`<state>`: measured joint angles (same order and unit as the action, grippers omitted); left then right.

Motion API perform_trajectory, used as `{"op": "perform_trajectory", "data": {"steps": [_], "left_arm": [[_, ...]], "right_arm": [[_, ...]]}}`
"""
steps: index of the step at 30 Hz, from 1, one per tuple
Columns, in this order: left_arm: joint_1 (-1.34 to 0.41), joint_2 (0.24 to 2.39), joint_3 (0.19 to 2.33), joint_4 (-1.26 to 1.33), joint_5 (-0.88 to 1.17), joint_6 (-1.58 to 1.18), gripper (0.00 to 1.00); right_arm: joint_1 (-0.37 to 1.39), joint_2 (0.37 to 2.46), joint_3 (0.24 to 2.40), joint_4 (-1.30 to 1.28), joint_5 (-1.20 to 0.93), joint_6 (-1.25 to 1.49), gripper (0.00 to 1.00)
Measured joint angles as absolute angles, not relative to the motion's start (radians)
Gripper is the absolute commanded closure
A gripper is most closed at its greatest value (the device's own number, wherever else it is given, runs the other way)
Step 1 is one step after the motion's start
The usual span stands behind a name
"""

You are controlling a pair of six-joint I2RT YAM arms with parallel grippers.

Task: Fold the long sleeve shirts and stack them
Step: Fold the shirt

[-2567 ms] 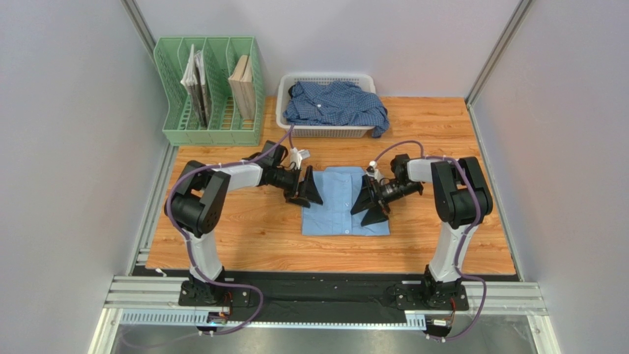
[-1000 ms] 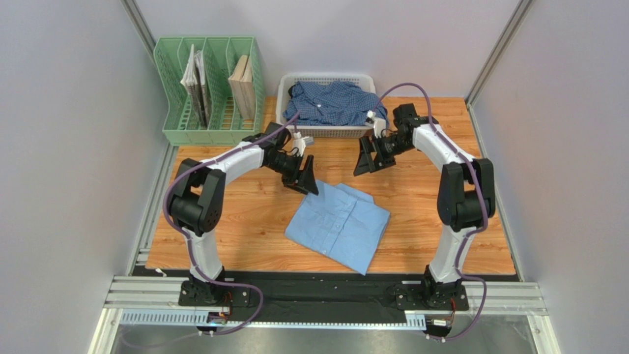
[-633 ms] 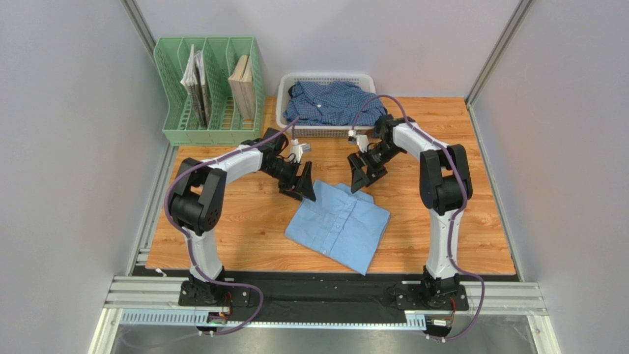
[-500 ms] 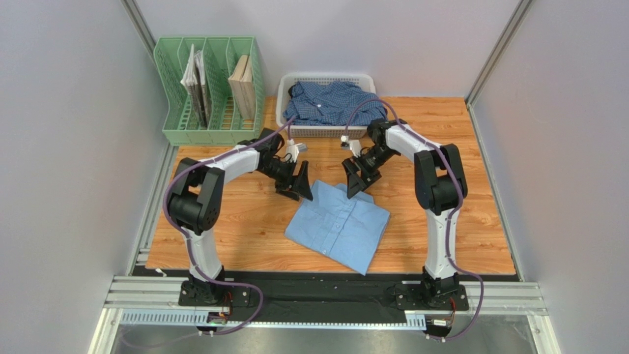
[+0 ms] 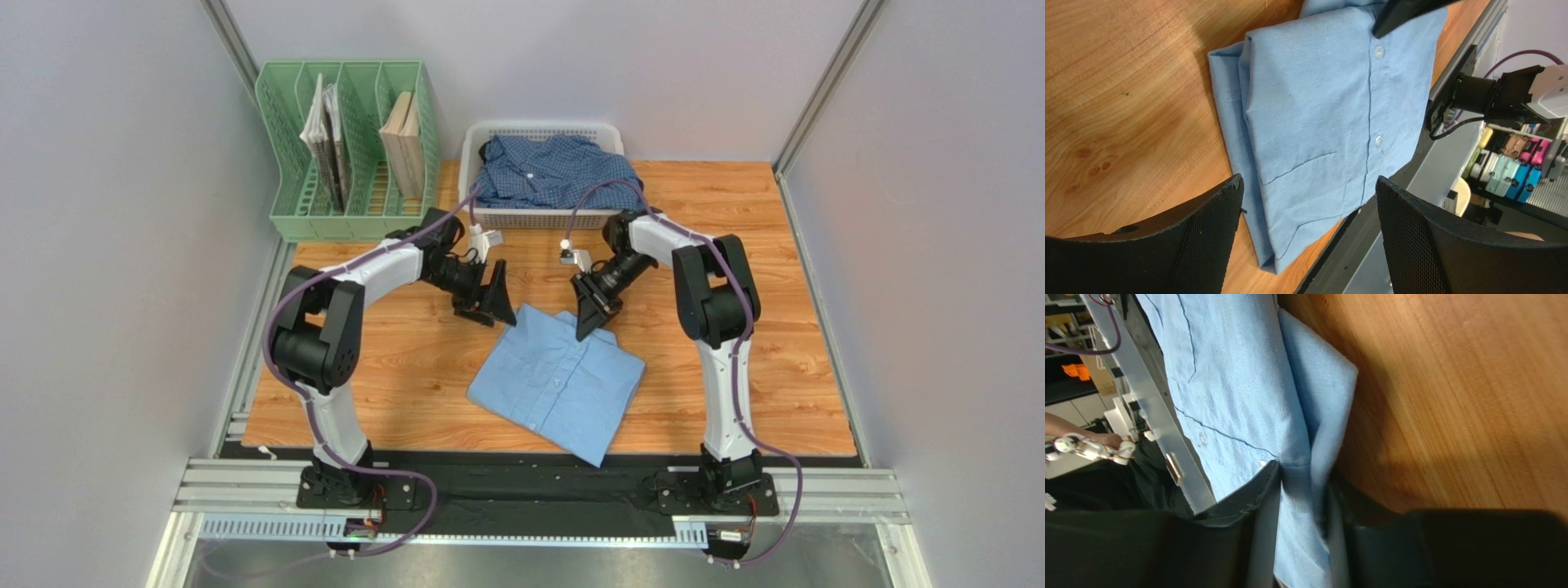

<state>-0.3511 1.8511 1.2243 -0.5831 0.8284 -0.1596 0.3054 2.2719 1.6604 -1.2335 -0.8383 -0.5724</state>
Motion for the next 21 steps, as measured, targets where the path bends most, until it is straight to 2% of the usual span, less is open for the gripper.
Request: {"op": "perform_trajectory", "data": {"steps": [1,5,11,16,21], "left_arm": [[-0.348,1.850,1.224,-0.582,0.829,-0.161,0.15],[-0.326,1.841,1.217,-0.576,0.836,-0.168,0.15],[-0.287,1.798,1.209,-0.573,0.837,-0.169,0.14],[-0.272,1.740,1.209,-0.571,0.842,-0.168,0.14],[-0.250,1.711,1.209,-0.564,0.857,-0.168,0.14]], "right_arm": [[0.305,2.271,1.654,-1.234,-0.839,-0.578,1.00],[0.296,2.241,1.617,-1.234,-0.833,-0.578,1.00],[0.221,2.028,1.596,-1.273,-0.746,-0.546,1.00],[0.104,1.802,1.750,-1.318,-0.518,-0.511,1.00],[0.103,1.633,1.853,-1.311,-0.247,-0.488,1.00]]}}
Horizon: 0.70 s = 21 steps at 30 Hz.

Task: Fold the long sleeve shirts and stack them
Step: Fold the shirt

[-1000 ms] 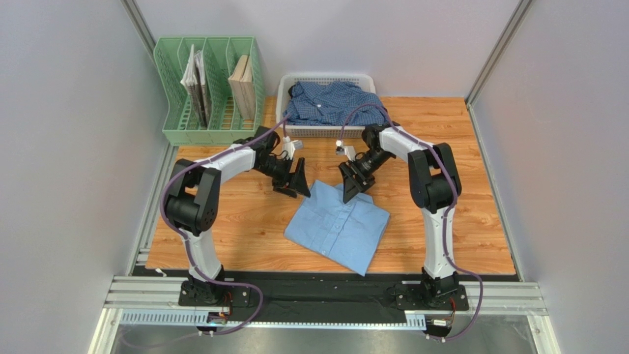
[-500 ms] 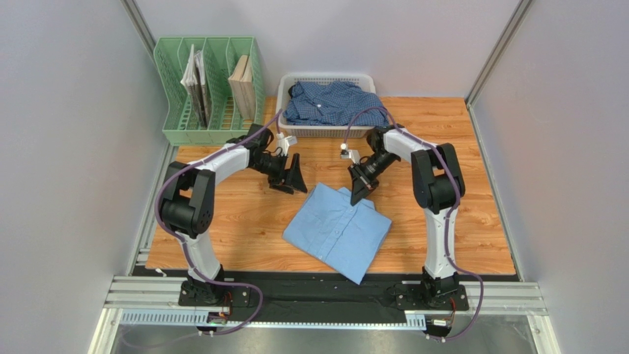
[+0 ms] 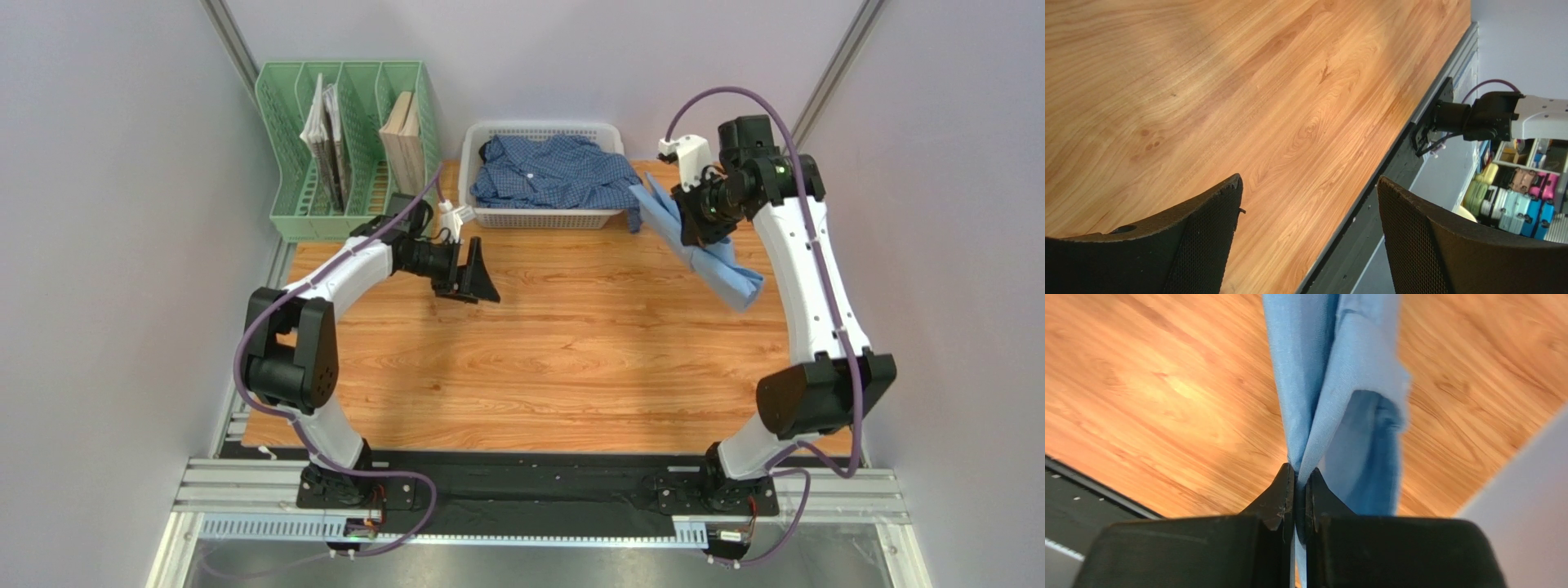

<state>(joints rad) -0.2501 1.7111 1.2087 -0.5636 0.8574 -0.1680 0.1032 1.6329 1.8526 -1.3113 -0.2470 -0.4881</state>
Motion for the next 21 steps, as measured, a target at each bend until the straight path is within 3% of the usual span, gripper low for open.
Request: {"op": "perform_trajectory", "data": {"steps": [3,8,12,16,18,21], "left_arm": [[-0.221,1.711,1.205,-0.558,0.862,-0.168,0.14],[-0.173,1.711,1.203,-0.557,0.865,-0.168,0.13],[-0.147,1.707,1.187,-0.552,0.874,-0.170,0.13],[-0.134,1.700,1.166,-0.550,0.883,-0.171,0.13],[-0.128,1.691,1.153,-0.546,0.887,-0.176,0.13],[-0.106,1.665,1.113,-0.522,0.906,-0.199,0.13]], "right_arm": [[0.152,1.556,1.791,-1.282,-0.102,-0.469,1.00],[0.328,1.518,1.495,-1.151,0.099,-0.429,1.00],[0.514,1.642,1.288,-1.042,0.177,-0.353,1.00],[0.665,1.781,1.262,-0.995,0.178,-0.263,0.99],[0.712,1.827,1.303,-0.998,0.146,-0.222,0.85],[0.741,1.895,1.428,-1.010,0.036,-0.159,0.37]]}}
